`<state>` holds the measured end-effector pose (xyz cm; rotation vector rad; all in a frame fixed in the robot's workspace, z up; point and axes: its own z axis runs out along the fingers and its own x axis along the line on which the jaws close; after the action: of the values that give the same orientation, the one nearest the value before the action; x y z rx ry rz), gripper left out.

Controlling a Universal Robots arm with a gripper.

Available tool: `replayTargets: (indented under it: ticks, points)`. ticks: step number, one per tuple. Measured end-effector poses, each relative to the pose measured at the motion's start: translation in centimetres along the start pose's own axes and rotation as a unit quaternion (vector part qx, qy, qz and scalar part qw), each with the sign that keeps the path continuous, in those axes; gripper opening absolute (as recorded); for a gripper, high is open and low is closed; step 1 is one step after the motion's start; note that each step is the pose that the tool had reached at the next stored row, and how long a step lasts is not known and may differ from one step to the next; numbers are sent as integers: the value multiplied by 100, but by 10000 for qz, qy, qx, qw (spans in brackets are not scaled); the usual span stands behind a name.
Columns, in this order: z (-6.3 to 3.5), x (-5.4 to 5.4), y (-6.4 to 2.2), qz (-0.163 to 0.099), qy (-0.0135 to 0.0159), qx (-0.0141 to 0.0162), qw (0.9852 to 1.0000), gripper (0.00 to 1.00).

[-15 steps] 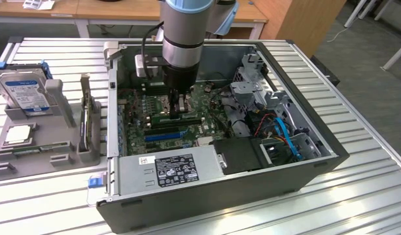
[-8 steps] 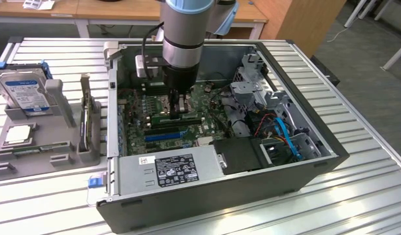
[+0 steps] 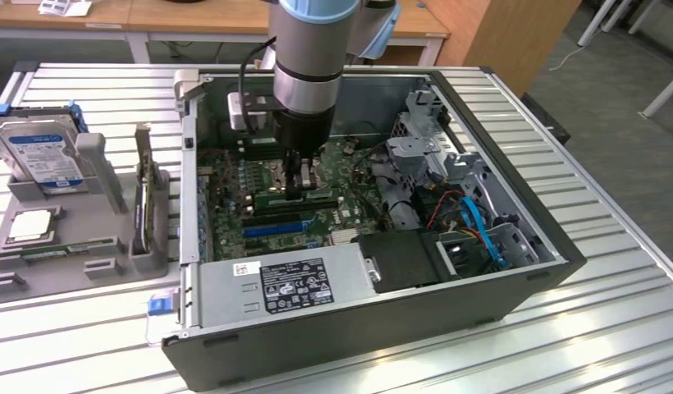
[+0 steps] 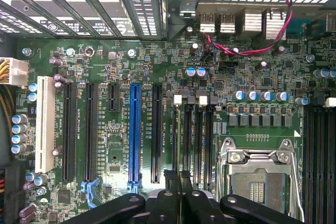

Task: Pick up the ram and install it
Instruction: 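Insert the ram into the slot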

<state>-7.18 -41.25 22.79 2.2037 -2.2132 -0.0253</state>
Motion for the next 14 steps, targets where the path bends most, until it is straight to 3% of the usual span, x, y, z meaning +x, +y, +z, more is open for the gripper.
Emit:
replayTargets:
  ticks: [14]
  points:
    - [31,0,9,1,1,0,10000,12]
